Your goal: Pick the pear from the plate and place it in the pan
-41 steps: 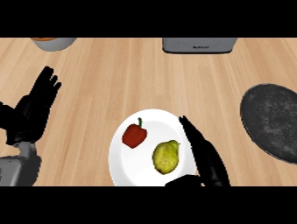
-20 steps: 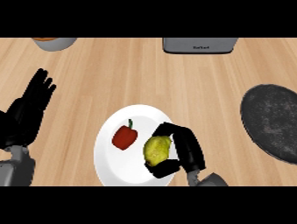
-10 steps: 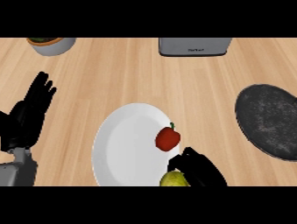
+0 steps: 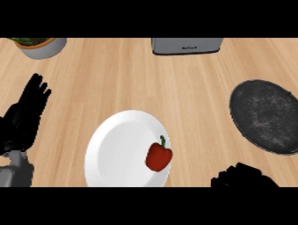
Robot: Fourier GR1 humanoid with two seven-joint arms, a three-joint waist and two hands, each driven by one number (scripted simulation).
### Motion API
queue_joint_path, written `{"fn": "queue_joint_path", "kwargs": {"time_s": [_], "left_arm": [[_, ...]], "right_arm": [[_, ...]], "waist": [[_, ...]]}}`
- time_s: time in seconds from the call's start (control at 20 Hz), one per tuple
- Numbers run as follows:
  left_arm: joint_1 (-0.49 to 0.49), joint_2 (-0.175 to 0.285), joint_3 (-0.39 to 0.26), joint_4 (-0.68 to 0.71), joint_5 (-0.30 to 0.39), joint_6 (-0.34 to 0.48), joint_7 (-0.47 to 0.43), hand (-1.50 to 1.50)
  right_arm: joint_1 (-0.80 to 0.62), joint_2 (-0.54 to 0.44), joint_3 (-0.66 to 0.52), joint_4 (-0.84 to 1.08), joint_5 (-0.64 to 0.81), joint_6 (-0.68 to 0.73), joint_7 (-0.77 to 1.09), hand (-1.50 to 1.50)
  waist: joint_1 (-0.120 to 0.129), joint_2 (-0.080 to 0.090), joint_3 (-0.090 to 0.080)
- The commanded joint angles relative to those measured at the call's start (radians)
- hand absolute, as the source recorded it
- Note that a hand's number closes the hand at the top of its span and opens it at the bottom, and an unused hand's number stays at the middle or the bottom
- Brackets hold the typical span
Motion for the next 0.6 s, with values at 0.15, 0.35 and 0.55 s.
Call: {"fn": "queue_joint_path", "kwargs": {"time_s": [0.15, 0.35, 0.55], "left_arm": [[-0.039, 0.012, 0.002, 0.0, 0.004, -0.007, 0.023, 0.0], [-0.016, -0.022, -0.031, -0.011, -0.01, 0.002, 0.012, 0.0], [-0.047, -0.015, -0.026, -0.002, -0.014, 0.005, 0.021, 0.0]], "right_arm": [[0.191, -0.193, -0.188, -0.443, -0.053, 0.066, 0.13, 1.5], [0.171, -0.166, -0.292, -0.423, -0.156, 0.069, 0.152, 1.5], [0.133, -0.122, -0.405, -0.314, -0.251, 0.027, 0.114, 1.5]], "waist": [[0.022, 0.015, 0.003], [0.035, 0.018, 0.002], [0.044, 0.024, 0.004]]}}
